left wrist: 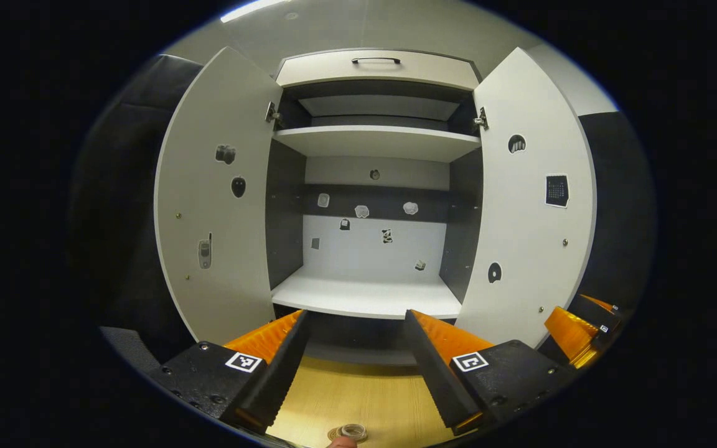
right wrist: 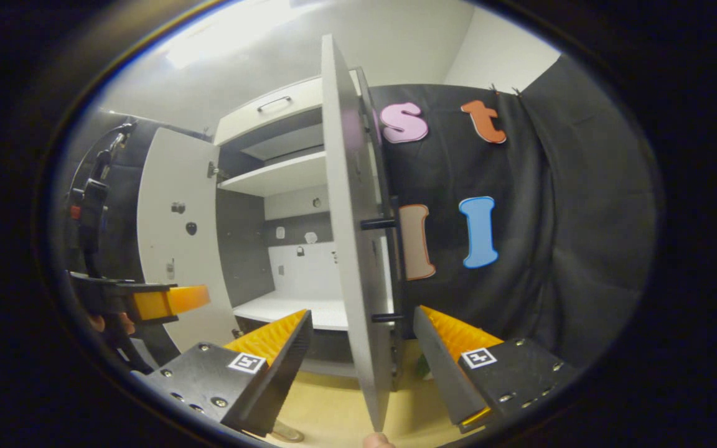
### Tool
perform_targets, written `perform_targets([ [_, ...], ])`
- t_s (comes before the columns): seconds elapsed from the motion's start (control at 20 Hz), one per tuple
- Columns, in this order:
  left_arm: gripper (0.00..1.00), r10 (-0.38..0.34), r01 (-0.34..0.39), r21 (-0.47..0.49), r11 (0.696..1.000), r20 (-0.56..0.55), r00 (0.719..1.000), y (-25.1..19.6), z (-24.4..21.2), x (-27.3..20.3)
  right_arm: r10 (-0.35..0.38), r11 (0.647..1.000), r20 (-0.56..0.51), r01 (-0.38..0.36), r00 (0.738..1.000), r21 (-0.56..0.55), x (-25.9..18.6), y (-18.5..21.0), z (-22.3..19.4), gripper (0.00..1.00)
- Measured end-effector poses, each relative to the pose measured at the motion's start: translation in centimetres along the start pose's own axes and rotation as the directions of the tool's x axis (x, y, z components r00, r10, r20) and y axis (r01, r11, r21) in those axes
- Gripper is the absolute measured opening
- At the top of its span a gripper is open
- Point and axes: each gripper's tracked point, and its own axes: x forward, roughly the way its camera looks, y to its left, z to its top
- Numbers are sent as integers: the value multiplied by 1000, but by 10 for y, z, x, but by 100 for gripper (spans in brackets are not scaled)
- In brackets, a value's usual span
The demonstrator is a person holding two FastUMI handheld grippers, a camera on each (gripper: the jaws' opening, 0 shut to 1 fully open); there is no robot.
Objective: Grasp the bottle in the cabinet with the left hand and place it on the coaster, then close the right door with the right hand and the left door with the left hand.
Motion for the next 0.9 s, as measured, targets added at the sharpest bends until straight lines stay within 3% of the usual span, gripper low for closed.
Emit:
perform_targets([
  [0.2, 95, 22, -22, -4, 1000, 2, 1000, 16, 0, -8, -31, 999, 14, 31, 999, -22, -6, -1, 5, 99],
  [0.45, 95, 58, -58, -4, 998, 0, 998, 32, -3, -15, -231, 971, 85, 236, 969, -47, -41, -77, 45, 98],
  [0.6, 95, 61, -61, -20, 998, 7, 998, 29, -4, -19, -300, 952, 115, 306, 947, -35, -36, -108, 63, 98],
  [0.9, 95, 58, -58, 13, 998, 16, 998, 23, -1, -21, -298, 954, 100, 299, 949, 10, 10, -120, 67, 98],
])
